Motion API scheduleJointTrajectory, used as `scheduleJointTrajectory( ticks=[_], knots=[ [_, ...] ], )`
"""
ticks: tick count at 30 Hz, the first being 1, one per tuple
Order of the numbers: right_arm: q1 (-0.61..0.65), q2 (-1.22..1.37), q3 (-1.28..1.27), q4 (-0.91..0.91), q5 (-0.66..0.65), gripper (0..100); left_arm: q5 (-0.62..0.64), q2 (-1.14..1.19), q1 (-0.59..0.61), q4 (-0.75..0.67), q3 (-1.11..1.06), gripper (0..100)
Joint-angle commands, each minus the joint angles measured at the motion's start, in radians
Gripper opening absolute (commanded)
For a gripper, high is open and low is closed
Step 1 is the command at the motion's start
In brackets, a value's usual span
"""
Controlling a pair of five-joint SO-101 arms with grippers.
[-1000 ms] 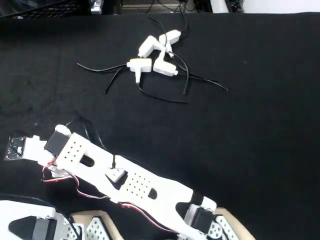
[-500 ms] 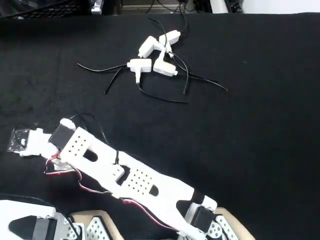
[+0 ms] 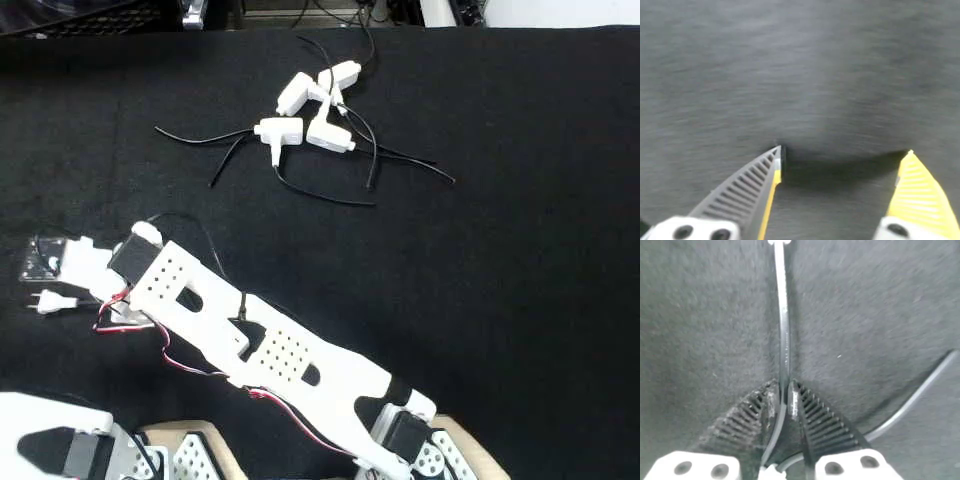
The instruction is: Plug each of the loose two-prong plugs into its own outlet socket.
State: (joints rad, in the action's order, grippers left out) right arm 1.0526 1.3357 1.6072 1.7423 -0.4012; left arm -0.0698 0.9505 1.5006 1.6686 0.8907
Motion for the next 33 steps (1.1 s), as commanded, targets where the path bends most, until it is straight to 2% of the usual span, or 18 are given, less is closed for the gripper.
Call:
scheduleJointTrajectory(
  ticks=[1,6,10,13,17,22,30,33],
  knots=[
    [-0.015,-0.105,0.061,0.018,-0.003,1.2,-0.002,-0.02,-0.117,0.095,0.171,36],
    [-0.014,-0.199,0.019,0.02,0.003,1.2,0.034,-0.086,-0.179,0.094,0.337,36],
    [-0.015,-0.214,0.004,0.02,0.003,1.2,0.035,-0.203,-0.242,0.094,0.377,36],
    [-0.014,-0.196,0.002,0.02,0.014,1.2,0.04,-0.29,-0.309,0.094,0.236,36],
    [-0.014,-0.145,0.01,0.018,0.015,1.2,0.04,-0.387,-0.41,0.092,-0.108,36],
    [-0.014,-0.113,0.012,0.017,0.015,1.2,0.041,-0.402,-0.524,0.058,-0.424,36],
    [-0.014,-0.11,0.005,0.012,0.015,1.2,0.155,-0.402,-0.552,0.023,-0.541,36],
    [-0.014,-0.11,0.004,0.012,0.015,1.2,0.155,-0.402,-0.556,0.023,-0.581,36]
  ],
)
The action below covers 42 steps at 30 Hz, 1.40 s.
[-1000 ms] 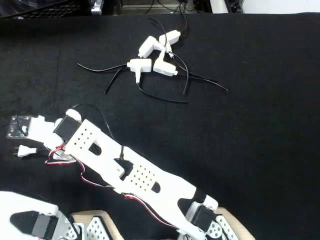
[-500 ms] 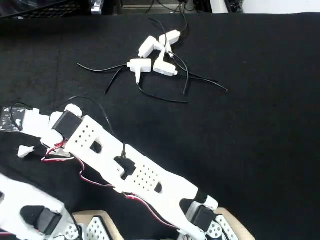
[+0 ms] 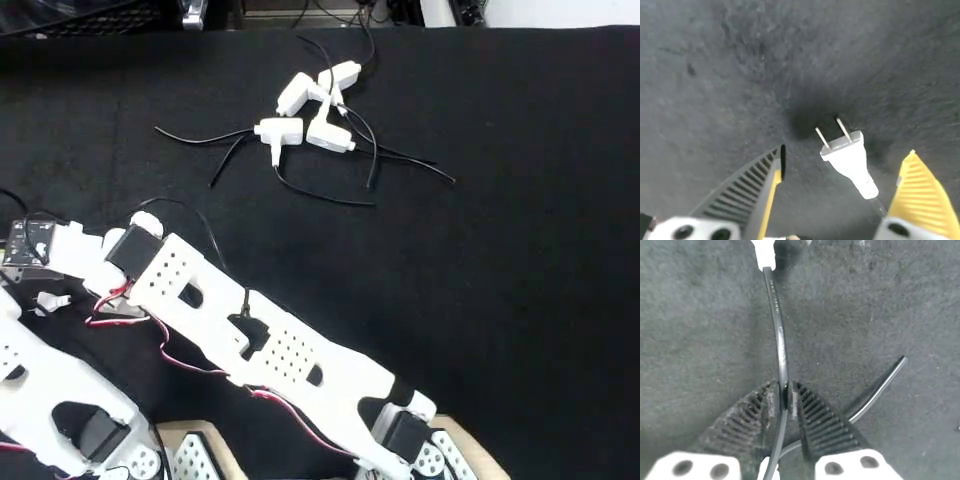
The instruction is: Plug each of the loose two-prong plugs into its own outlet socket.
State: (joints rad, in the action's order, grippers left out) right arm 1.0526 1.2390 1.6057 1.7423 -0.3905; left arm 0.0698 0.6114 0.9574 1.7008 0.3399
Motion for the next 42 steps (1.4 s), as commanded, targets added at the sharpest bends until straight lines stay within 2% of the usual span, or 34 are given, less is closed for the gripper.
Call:
scheduleJointTrajectory(
  ticks=[1,8,14,21,26,31,42],
  knots=[
    [-0.014,-0.013,0.005,0.012,0.005,1.2,0.02,-0.063,-0.022,-0.011,-0.045,36],
    [-0.014,-0.013,0.005,0.014,0.005,1.2,0.035,-0.063,-0.108,-0.009,-0.068,36],
    [-0.014,-0.013,0.008,0.015,0.005,1.2,0.071,-0.063,-0.114,-0.017,-0.067,35],
    [-0.014,-0.013,0.007,0.015,0.005,1.2,0.055,-0.064,-0.104,-0.072,-0.067,16],
    [-0.014,-0.013,0.005,0.015,0.005,1.2,-0.034,-0.063,-0.111,-0.072,-0.067,10],
    [-0.014,-0.013,0.005,0.012,0.005,1.2,-0.035,-0.072,-0.11,-0.072,-0.067,2],
    [-0.014,-0.012,0.004,0.011,0.005,1.3,-0.029,-0.074,-0.12,-0.064,-0.018,3]
  ],
)
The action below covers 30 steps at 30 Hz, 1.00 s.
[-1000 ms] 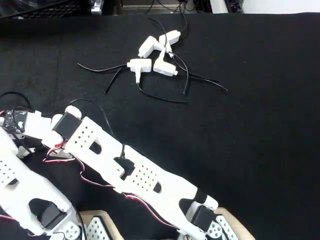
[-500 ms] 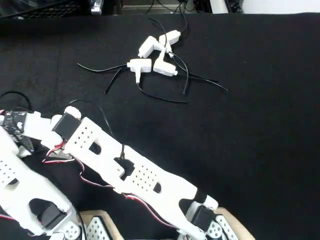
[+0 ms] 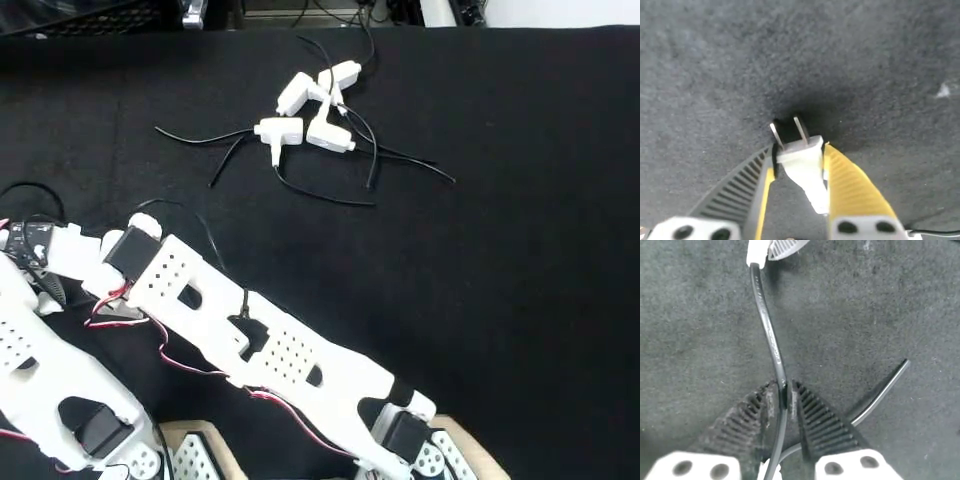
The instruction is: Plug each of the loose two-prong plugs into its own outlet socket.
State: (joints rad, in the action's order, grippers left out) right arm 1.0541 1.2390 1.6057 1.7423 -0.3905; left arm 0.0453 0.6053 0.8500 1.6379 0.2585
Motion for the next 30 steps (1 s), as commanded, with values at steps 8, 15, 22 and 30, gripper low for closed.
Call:
scheduleJointTrajectory(
  ticks=[8,15,22,30],
  knots=[
    [-0.025,-0.015,0.013,0.011,0.012,1.5,0.025,-0.068,-0.027,0.123,0.343,3],
    [-0.14,-0.042,0.067,0.015,0.114,19.0,0.068,-0.061,-0.073,0.12,0.387,3],
    [-0.308,-0.165,0.065,0.017,0.133,44.7,0.153,-0.068,-0.128,0.12,0.46,3],
    [-0.615,-0.311,0.064,0.025,0.244,45.3,0.264,-0.068,-0.315,0.121,0.515,3]
  ],
)
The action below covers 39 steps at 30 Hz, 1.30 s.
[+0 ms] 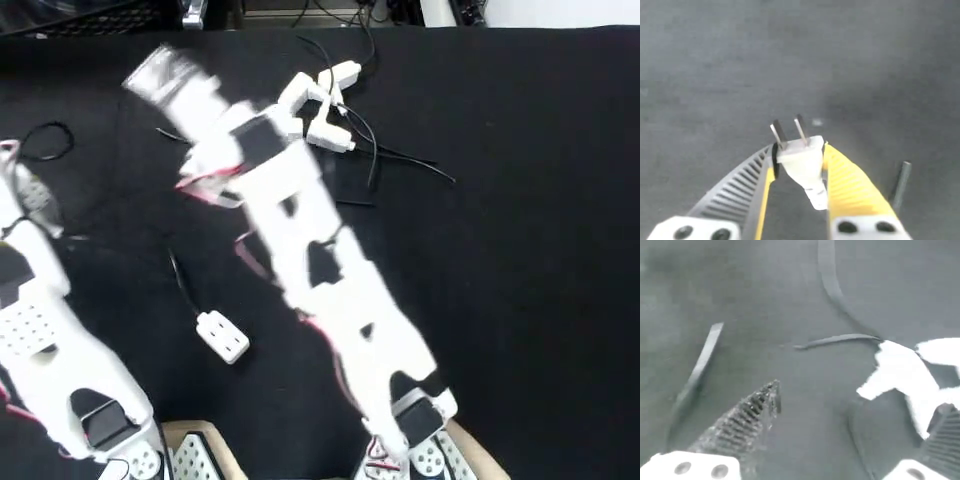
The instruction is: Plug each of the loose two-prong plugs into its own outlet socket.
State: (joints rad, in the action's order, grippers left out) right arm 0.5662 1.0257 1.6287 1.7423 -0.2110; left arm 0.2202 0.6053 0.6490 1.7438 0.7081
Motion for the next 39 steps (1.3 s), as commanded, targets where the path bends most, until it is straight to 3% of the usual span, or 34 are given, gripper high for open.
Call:
scheduleJointTrajectory(
  ticks=[1,7,12,18,27,34,39],
  knots=[
    [-0.18,-0.105,0.041,0.025,0.087,45.3,0.115,-0.068,-0.15,0.015,0.074,3],
    [-0.437,-0.105,-0.019,0.025,0.141,45.3,0.186,-0.098,-0.383,0.017,0.137,3],
    [-0.526,-0.059,-0.157,0.023,0.16,45.3,0.206,-0.265,-0.524,0.017,0.134,3],
    [-0.494,-0.004,-0.3,0.023,0.161,45.3,0.293,-0.493,-0.625,0.017,0.022,3],
    [-0.331,0.031,-0.335,0.021,0.209,45.3,0.376,-0.75,-0.875,0.011,-0.128,3],
    [-0.262,0.03,-0.335,0.025,0.209,45.3,0.376,-0.76,-0.812,-0.157,-0.354,3],
    [-0.308,0.033,-0.335,0.023,0.261,45.2,0.376,-0.763,-0.713,-0.239,-0.447,3]
  ],
)
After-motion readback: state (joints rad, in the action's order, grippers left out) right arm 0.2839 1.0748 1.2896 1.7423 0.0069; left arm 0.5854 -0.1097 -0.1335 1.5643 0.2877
